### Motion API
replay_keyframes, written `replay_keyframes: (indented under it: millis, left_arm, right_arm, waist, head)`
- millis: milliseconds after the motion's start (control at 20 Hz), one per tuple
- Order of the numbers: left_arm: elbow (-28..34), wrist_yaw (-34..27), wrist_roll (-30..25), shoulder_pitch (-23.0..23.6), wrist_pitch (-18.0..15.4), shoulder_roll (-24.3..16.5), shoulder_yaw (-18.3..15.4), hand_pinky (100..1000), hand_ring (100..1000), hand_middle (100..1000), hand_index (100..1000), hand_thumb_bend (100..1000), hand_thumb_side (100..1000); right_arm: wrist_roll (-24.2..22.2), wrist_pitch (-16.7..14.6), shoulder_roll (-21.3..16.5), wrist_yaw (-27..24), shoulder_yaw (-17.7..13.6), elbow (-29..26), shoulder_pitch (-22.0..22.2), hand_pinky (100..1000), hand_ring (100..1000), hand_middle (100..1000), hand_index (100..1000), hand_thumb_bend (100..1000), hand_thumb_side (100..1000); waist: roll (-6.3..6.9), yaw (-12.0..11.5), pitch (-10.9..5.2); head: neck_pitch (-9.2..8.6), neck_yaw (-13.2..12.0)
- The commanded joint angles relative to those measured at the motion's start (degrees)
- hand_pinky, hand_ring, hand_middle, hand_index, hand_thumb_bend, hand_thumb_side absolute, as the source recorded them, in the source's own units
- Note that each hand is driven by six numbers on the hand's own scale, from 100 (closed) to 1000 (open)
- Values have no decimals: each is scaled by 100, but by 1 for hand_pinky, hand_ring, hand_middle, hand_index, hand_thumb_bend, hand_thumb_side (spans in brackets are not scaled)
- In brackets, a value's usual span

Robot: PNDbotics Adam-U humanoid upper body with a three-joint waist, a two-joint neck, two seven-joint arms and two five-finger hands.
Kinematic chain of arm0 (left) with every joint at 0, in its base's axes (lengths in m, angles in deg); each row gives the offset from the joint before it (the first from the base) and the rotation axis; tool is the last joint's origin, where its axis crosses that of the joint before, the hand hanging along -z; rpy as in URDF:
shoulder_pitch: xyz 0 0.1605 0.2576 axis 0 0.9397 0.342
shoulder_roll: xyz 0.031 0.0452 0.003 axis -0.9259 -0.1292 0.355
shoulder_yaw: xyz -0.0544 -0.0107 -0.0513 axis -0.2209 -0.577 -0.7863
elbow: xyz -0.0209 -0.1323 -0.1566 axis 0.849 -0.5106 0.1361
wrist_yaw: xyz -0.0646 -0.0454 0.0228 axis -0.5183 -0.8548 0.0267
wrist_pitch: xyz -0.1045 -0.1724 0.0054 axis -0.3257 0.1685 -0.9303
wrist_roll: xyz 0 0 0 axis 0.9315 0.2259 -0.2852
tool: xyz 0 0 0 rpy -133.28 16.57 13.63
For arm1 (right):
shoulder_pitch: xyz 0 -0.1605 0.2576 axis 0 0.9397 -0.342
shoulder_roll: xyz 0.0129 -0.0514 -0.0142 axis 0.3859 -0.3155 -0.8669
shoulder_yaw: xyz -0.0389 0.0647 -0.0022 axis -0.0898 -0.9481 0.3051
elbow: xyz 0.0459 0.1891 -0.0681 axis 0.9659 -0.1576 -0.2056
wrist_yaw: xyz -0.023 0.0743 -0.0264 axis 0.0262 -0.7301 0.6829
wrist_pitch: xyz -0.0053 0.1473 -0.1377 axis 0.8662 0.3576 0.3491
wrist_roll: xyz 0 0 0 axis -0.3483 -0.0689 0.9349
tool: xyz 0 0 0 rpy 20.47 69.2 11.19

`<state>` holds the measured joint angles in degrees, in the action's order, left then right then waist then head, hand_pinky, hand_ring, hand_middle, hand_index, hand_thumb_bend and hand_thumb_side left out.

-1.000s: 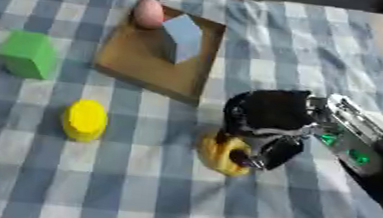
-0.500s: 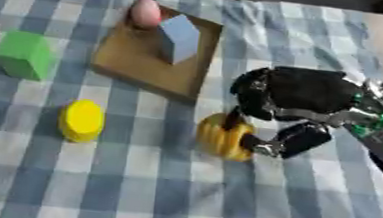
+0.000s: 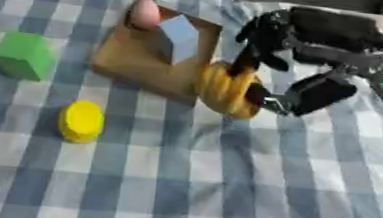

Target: Pick up objects on the table and place them in the box.

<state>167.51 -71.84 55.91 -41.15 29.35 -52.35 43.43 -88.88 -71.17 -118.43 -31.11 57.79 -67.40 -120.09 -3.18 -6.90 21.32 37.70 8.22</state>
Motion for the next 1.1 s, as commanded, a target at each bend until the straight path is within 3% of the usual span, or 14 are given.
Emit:
replay_keyframes:
  millis: [50,500,1100]
  left_arm:
    - [116,-32,-35,-80,5,-114,2,757,851,718,851,100,637]
    - [116,-54,-83,-172,19,-132,42,756,852,718,851,100,637]
    - [116,-90,-124,-346,-4,-126,68,756,851,719,851,100,637]
  right_arm:
    - [-102,-208,155,168,-159,814,-410,771,508,224,572,100,198]
    - [258,-655,845,977,-534,2493,-1082,775,512,231,587,100,198]
    - [656,-1166,1337,2152,-554,3536,-1262,777,537,269,606,100,200]
  waist:
    - [-1,-25,-139]
    - [-103,-186,-60]
    - [-176,-407,76]
  head:
    - [-36,63]
    - [-147,175]
    - [-172,347]
